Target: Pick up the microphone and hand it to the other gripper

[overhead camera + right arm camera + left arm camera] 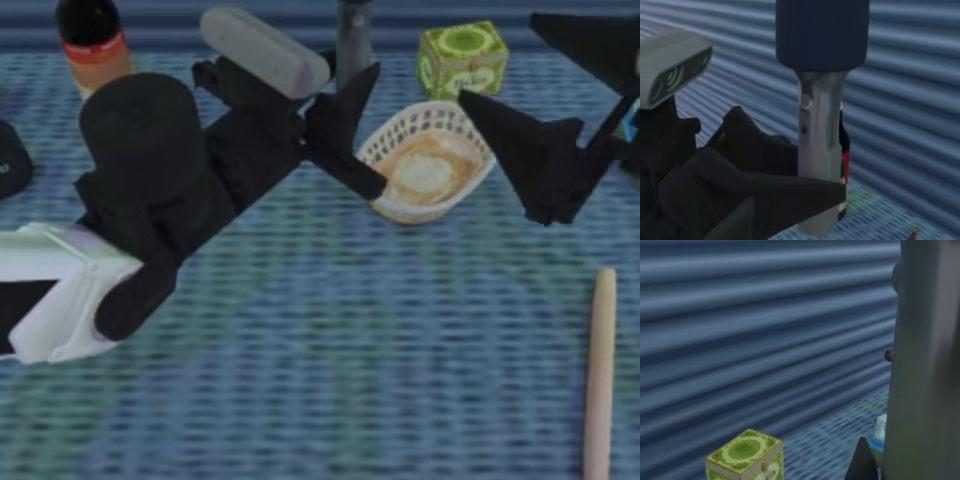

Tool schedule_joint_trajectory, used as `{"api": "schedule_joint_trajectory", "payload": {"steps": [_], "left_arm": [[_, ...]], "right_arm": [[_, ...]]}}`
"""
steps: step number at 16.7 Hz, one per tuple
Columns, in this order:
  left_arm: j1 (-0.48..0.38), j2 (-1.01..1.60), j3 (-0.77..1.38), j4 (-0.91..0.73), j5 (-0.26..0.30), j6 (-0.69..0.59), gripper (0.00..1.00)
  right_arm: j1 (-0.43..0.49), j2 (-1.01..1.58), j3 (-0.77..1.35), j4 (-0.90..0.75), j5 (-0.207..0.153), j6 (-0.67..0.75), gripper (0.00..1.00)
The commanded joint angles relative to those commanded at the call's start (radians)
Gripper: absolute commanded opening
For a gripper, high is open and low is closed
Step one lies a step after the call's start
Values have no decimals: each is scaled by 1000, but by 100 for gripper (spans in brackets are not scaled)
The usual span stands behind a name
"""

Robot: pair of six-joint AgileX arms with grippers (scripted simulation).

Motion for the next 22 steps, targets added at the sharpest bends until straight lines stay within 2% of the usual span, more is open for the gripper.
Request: {"api": "schedule_joint_trajectory", "payload": {"steps": [2, 4, 10, 13, 19, 22], "left_arm": [[0, 0, 0, 0, 0, 0, 0], [0, 0, 0, 0, 0, 0, 0], [0, 0, 0, 0, 0, 0, 0], [0, 0, 0, 0, 0, 0, 0], [0, 0, 0, 0, 0, 0, 0], [0, 0, 0, 0, 0, 0, 0]], "right_arm": [[26, 90, 47, 43, -45, 2, 100], [41, 142, 72, 66, -71, 4, 100], [42, 156, 76, 70, -75, 5, 100], [81, 227, 145, 74, -41, 3, 100], [199, 455, 365, 76, 81, -2, 100], [216, 482, 393, 76, 99, -3, 100]]}}
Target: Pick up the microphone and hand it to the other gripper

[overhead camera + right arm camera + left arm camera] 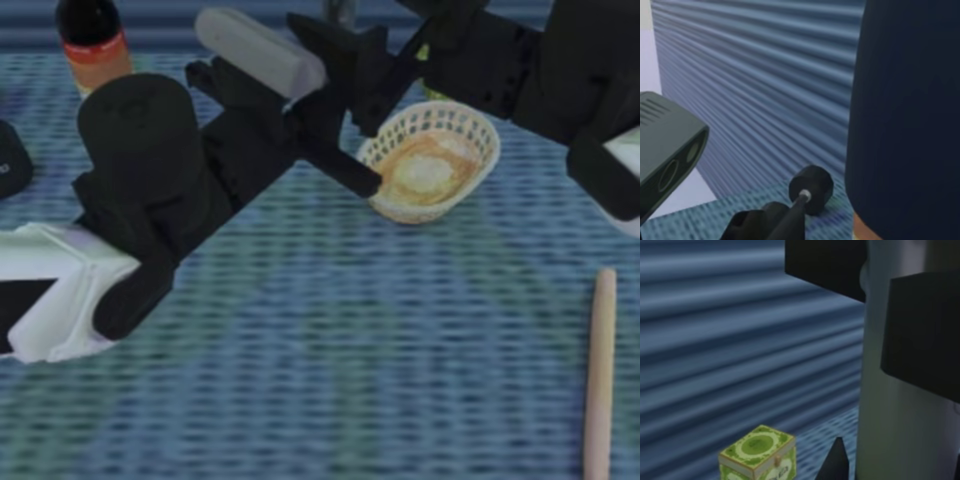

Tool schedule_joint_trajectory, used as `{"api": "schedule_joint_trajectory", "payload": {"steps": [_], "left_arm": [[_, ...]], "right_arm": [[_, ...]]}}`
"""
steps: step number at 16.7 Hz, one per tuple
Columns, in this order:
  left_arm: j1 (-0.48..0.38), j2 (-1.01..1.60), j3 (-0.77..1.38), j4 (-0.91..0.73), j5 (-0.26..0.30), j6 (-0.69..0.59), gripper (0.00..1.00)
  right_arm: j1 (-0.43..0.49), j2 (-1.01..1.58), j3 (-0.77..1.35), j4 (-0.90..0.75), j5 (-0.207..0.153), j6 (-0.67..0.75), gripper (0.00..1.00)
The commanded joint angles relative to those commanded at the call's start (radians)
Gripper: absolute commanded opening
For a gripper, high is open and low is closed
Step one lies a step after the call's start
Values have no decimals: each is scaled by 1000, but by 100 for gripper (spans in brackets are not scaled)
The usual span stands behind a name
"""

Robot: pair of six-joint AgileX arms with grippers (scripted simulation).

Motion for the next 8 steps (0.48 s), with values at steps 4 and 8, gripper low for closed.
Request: {"api": "schedule_joint_trajectory", "payload": {"steps": [4, 8], "left_arm": [[0, 0, 0, 0, 0, 0, 0], [0, 0, 0, 0, 0, 0, 0]], "right_arm": [[0, 0, 0, 0, 0, 0, 85], [0, 0, 0, 0, 0, 0, 55]]}}
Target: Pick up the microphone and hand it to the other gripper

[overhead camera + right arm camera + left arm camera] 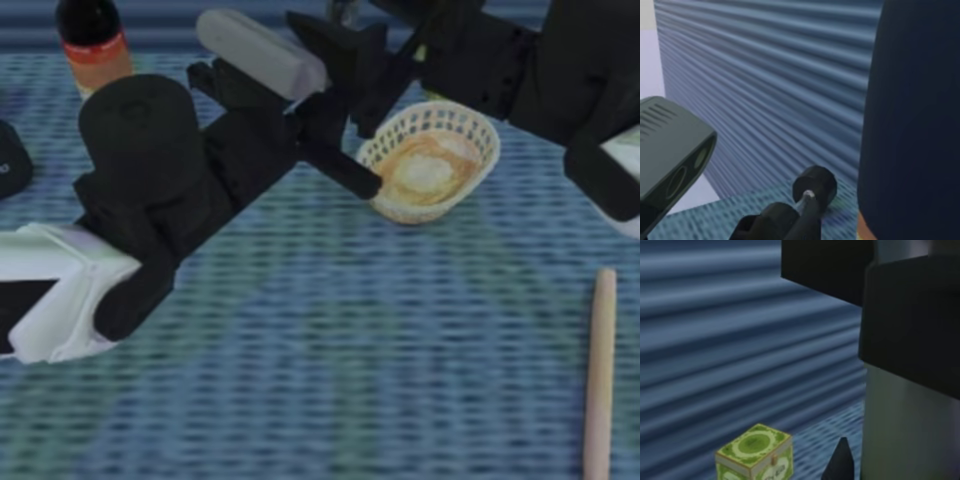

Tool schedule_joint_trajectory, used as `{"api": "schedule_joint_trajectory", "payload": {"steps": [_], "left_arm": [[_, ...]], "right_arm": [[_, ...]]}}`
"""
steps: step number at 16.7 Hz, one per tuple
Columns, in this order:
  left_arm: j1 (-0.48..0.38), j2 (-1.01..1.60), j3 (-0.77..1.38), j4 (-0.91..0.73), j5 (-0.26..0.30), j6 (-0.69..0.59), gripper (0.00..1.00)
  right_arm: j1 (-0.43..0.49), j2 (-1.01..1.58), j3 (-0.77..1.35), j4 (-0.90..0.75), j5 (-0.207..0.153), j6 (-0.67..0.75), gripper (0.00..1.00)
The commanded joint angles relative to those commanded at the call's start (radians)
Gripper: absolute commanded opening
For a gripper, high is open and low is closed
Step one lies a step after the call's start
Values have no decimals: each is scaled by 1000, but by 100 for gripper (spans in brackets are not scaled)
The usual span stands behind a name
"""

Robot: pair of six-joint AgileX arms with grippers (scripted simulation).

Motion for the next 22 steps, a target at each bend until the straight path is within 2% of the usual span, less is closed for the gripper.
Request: {"api": "schedule_joint_trajectory", "payload": {"steps": [7, 16, 22], "left_arm": [[0, 0, 0, 0, 0, 0, 0], [0, 0, 0, 0, 0, 0, 0], [0, 0, 0, 0, 0, 0, 45]], "right_arm": [[0, 0, 0, 0, 0, 0, 2], [0, 0, 0, 0, 0, 0, 0], [0, 0, 0, 0, 0, 0, 0]]}}
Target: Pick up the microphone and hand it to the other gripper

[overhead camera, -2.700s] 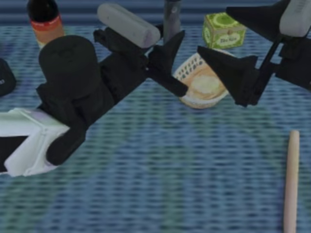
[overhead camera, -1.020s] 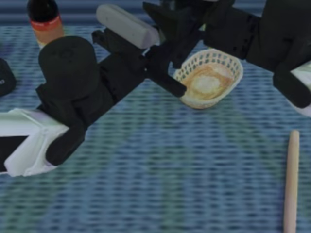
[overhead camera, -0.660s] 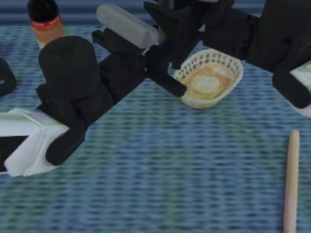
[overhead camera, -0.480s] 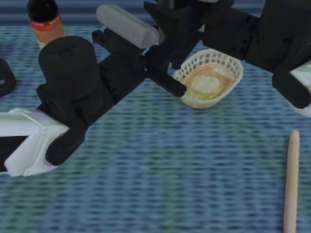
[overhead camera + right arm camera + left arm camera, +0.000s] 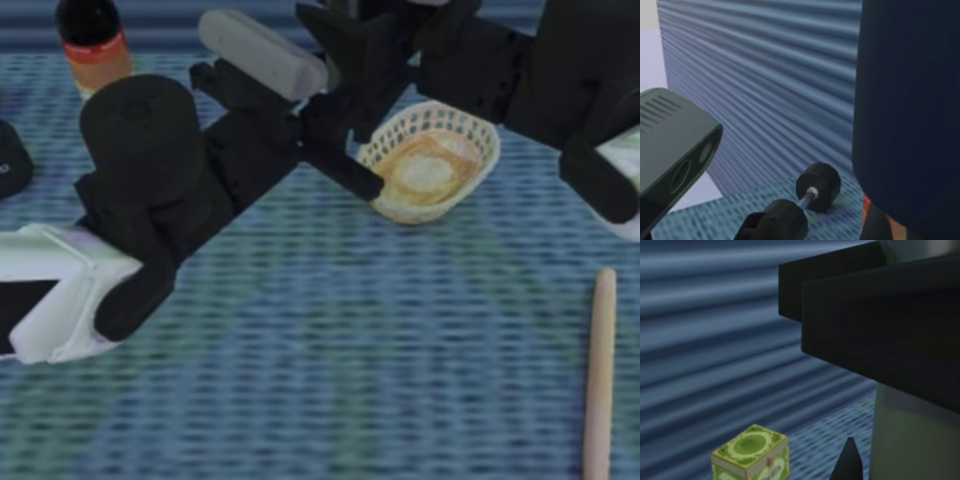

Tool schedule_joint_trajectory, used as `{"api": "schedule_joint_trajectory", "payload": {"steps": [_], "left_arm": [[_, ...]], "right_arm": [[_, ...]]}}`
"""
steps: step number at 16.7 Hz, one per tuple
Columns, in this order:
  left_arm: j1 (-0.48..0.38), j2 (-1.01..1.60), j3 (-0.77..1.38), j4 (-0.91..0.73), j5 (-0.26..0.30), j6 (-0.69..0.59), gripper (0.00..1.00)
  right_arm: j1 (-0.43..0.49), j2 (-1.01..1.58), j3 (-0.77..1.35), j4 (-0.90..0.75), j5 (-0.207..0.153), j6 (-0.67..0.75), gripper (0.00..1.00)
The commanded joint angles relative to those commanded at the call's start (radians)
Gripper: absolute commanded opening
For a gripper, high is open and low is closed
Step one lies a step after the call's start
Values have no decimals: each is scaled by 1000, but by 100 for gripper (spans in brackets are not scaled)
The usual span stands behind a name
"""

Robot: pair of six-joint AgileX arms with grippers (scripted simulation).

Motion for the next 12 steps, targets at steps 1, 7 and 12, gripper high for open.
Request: {"api": "schedule_joint_trajectory", "payload": {"steps": [1, 7, 12], "left_arm": [[0, 0, 0, 0, 0, 0, 53], [0, 0, 0, 0, 0, 0, 98], [0, 0, 0, 0, 0, 0, 100]], "right_arm": [[0, 0, 0, 0, 0, 0, 0], [0, 0, 0, 0, 0, 0, 0], [0, 0, 0, 0, 0, 0, 0]]}}
